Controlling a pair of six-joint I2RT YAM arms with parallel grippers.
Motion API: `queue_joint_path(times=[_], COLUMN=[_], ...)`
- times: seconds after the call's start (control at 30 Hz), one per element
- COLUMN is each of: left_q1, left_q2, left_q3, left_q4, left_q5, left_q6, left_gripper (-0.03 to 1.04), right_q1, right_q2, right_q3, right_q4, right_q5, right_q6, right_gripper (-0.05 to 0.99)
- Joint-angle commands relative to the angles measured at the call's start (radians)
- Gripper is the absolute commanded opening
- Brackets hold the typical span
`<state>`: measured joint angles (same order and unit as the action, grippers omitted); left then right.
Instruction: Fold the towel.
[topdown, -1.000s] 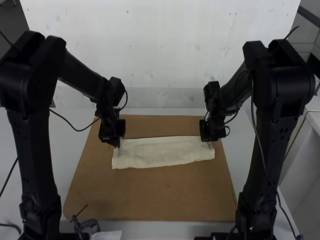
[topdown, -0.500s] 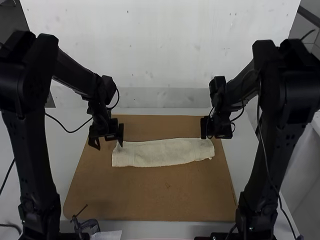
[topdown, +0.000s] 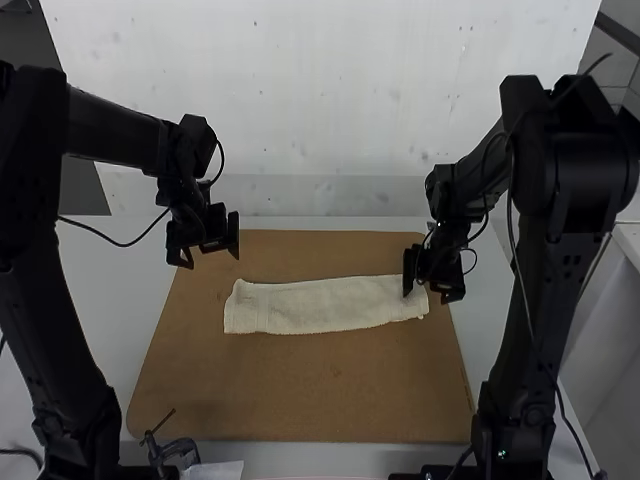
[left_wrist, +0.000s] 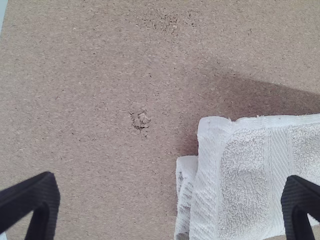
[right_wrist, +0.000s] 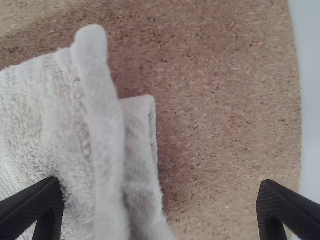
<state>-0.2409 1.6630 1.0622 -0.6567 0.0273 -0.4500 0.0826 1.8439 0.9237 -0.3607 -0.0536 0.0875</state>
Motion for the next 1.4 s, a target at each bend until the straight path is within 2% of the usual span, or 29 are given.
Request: queue_joint_path(times=[0.0,0.1,0.13,0.23,0.3,0.5,0.57,0.6,0.9,1.23,1.37], left_q1=[-0.015,-0.015,-0.014,-0.009,-0.006,0.003,0.005,0.005,0.014,0.023,0.025], left_q2=[-0.035,-0.04,-0.04,-0.042,-0.045,-0.049,-0.051,-0.051,-0.068,-0.092,-0.101], left_q3=[-0.004,-0.004,-0.004,-0.008,-0.015,-0.024,-0.025,-0.025,-0.038,-0.056,-0.062], left_q4=[0.006,0.006,0.006,0.006,0.006,0.006,0.006,0.006,0.006,0.009,0.011], left_q5=[0.013,0.013,0.013,0.013,0.013,0.013,0.013,0.013,0.013,0.011,0.011], left_q6=[0.01,0.01,0.01,0.01,0.011,0.011,0.013,0.013,0.014,0.017,0.02], left_gripper=[1.01,1.01,1.01,1.01,1.01,1.01,1.01,1.01,1.01,1.01,1.01], right_q1=[-0.01,0.0,0.009,0.034,0.04,0.048,0.046,0.046,-0.004,-0.3,-0.373], right_q2=[0.058,0.11,0.126,0.152,0.161,0.161,0.158,0.153,0.107,0.044,0.044], right_q3=[0.024,0.038,0.044,0.046,0.044,0.049,0.044,0.041,0.037,0.147,0.207], right_q4=[0.019,0.009,-0.001,0.0,0.003,-0.017,-0.006,-0.006,-0.021,-0.116,-0.161], right_q5=[-0.018,-0.018,-0.017,-0.008,-0.005,-0.002,0.005,0.008,0.012,0.009,0.008], right_q6=[0.014,0.031,0.04,0.052,0.054,0.057,0.057,0.057,0.038,-0.1,-0.127], right_gripper=[0.82,0.81,0.75,0.47,0.35,0.27,0.04,0.02,0.02,0.02,0.02])
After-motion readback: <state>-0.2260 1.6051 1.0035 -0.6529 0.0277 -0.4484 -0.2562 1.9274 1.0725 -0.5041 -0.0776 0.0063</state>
